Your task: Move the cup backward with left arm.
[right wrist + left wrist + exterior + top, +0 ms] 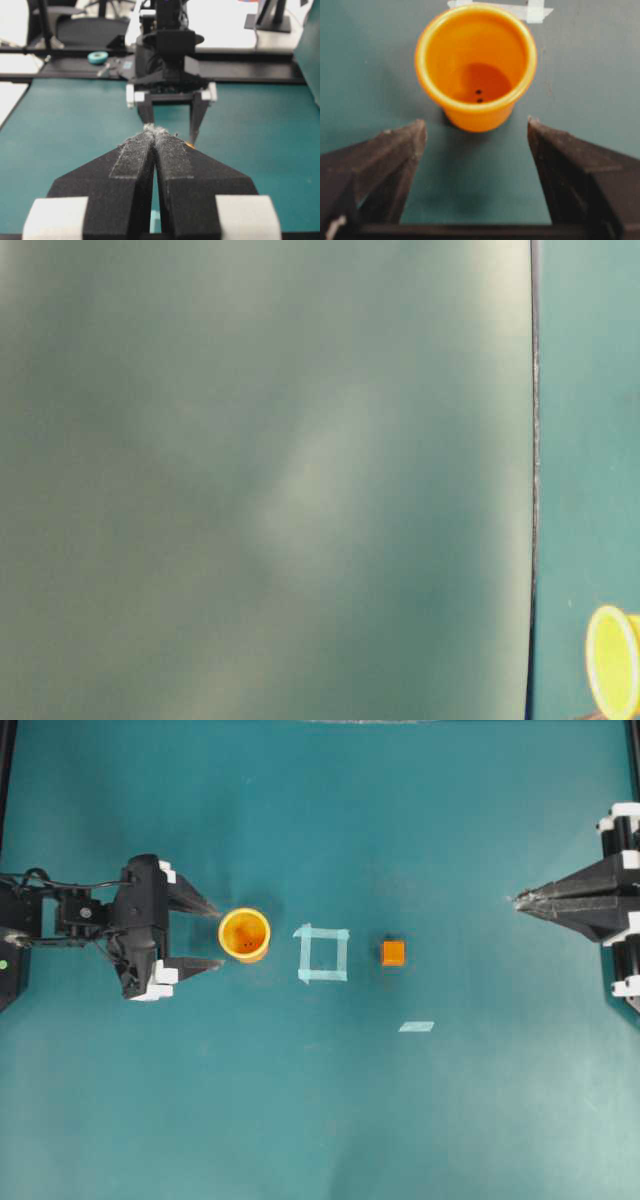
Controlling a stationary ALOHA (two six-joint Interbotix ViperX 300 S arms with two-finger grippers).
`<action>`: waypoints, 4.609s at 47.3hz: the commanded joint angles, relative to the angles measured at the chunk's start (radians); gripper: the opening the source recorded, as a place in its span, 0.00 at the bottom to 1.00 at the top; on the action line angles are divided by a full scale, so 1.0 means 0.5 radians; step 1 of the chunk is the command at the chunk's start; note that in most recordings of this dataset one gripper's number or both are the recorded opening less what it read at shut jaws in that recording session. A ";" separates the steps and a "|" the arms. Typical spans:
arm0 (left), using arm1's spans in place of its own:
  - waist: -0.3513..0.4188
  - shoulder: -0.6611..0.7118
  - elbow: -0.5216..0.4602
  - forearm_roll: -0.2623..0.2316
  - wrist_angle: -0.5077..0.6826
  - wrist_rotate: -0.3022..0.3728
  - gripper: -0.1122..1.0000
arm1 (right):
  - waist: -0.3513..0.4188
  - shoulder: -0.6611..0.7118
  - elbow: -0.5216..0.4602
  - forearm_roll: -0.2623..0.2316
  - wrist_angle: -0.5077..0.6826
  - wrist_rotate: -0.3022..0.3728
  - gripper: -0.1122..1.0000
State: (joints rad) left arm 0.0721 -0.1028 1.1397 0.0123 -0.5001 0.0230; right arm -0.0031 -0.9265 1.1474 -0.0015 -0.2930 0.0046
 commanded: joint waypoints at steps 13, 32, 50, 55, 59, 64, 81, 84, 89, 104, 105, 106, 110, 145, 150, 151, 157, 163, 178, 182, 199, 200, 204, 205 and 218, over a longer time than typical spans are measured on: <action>-0.025 0.135 -0.098 0.000 -0.129 0.003 0.82 | 0.000 0.003 -0.067 0.003 -0.025 0.003 0.10; -0.025 0.319 -0.221 0.000 -0.249 0.015 0.82 | 0.000 0.000 -0.071 0.003 -0.012 0.025 0.10; -0.025 0.368 -0.291 0.000 -0.273 0.018 0.81 | 0.000 0.006 -0.067 0.003 -0.012 0.037 0.10; -0.025 0.368 -0.288 -0.003 -0.276 0.018 0.79 | 0.000 0.009 -0.067 0.003 -0.009 0.037 0.10; -0.025 0.368 -0.288 -0.003 -0.279 0.018 0.74 | 0.000 0.009 -0.067 0.003 -0.012 0.037 0.10; -0.025 0.368 -0.285 -0.003 -0.307 0.015 0.68 | 0.000 0.009 -0.067 0.003 -0.012 0.037 0.10; -0.025 0.368 -0.288 -0.003 -0.402 0.025 0.68 | 0.000 0.009 -0.067 0.003 -0.012 0.037 0.10; -0.025 0.368 -0.285 -0.003 -0.399 0.031 0.68 | 0.000 0.009 -0.067 0.003 -0.012 0.037 0.10; -0.012 0.365 -0.285 -0.003 -0.387 0.034 0.68 | 0.000 0.009 -0.067 0.003 -0.012 0.037 0.10; 0.215 0.353 -0.301 -0.003 -0.362 0.031 0.68 | 0.000 0.009 -0.071 0.003 -0.012 0.040 0.10; 0.242 0.353 -0.307 -0.003 -0.362 0.031 0.68 | 0.000 0.009 -0.071 0.003 -0.009 0.040 0.10; 0.261 0.350 -0.310 -0.003 -0.362 0.031 0.68 | 0.000 0.009 -0.071 0.003 -0.012 0.040 0.10; 0.328 0.350 -0.322 0.000 -0.359 0.034 0.68 | 0.000 0.009 -0.071 0.003 -0.012 0.040 0.10; 0.877 0.402 -0.552 0.006 -0.098 0.040 0.68 | 0.000 0.006 -0.071 0.003 0.015 0.037 0.10; 0.930 0.411 -0.583 0.006 -0.092 0.040 0.68 | -0.003 0.003 -0.071 0.003 0.015 0.037 0.10; 0.939 0.414 -0.589 0.006 -0.092 0.040 0.68 | 0.000 0.003 -0.071 0.003 0.015 0.037 0.10; 0.994 0.423 -0.623 0.006 -0.058 0.037 0.68 | 0.000 0.003 -0.071 0.003 0.015 0.037 0.10; 1.052 0.433 -0.653 0.006 -0.021 0.040 0.68 | 0.000 0.003 -0.071 0.003 0.015 0.037 0.10; 1.154 0.472 -0.739 0.003 0.049 0.034 0.68 | 0.000 0.003 -0.071 0.003 0.015 0.037 0.10; 1.166 0.488 -0.764 0.006 0.067 0.037 0.68 | -0.003 0.003 -0.071 0.003 0.018 0.037 0.10; 1.172 0.506 -0.773 0.006 0.080 0.034 0.68 | 0.000 0.003 -0.071 0.003 0.015 0.037 0.10; 1.172 0.503 -0.773 0.006 0.080 0.037 0.68 | 0.000 0.000 -0.071 0.003 0.015 0.037 0.10; 1.172 0.503 -0.773 0.006 0.086 0.034 0.68 | 0.000 0.003 -0.071 0.003 0.015 0.037 0.10; 1.172 0.506 -0.773 0.006 0.089 0.034 0.68 | 0.000 0.003 -0.071 0.000 0.018 0.037 0.10; 1.172 0.506 -0.770 0.006 0.089 0.034 0.68 | 0.000 0.003 -0.071 0.003 0.015 0.037 0.10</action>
State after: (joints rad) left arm 0.6535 0.1641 0.7685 0.0138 -0.4541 0.0414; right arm -0.0031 -0.9281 1.1443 -0.0015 -0.2807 0.0230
